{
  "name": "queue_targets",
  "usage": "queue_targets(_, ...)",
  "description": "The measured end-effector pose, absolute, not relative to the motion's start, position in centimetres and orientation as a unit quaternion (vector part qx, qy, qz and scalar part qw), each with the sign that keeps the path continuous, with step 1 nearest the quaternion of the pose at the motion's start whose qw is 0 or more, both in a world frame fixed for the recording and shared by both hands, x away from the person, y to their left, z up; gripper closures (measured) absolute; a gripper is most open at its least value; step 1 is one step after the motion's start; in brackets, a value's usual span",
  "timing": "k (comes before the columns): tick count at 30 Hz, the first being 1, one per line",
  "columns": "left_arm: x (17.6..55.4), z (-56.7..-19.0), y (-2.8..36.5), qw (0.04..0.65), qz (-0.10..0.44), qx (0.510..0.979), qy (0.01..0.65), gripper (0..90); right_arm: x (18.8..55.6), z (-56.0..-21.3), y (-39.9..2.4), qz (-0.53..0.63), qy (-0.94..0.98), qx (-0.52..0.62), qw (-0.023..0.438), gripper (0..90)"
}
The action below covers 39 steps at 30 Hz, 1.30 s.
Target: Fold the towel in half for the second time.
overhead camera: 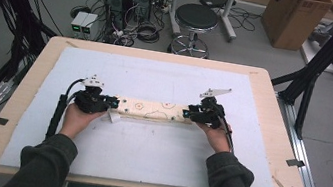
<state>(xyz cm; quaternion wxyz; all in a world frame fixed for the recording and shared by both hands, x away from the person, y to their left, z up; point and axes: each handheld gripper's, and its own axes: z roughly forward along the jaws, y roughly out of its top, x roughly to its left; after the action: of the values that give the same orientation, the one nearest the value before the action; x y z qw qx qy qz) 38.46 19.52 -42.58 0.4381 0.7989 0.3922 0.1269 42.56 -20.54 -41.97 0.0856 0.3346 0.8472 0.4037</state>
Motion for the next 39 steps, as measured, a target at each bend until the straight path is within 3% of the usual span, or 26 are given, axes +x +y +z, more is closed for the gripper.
queue_targets(14,38.6,-43.6,18.8,0.396,0.135,0.827,0.377,76.2,42.0,-43.7,-20.1,0.374,0.863,0.322,0.110,58.4)
queue_targets(28,38.5,-43.0,19.2,0.426,0.133,0.809,0.383,67.8,42.0,-43.8,-20.2,0.388,0.853,0.334,0.104,54.1)
queue_targets(39,38.0,-42.0,19.6,0.457,0.130,0.791,0.385,59.8,41.7,-43.0,-20.8,0.419,0.830,0.354,0.097,42.8)
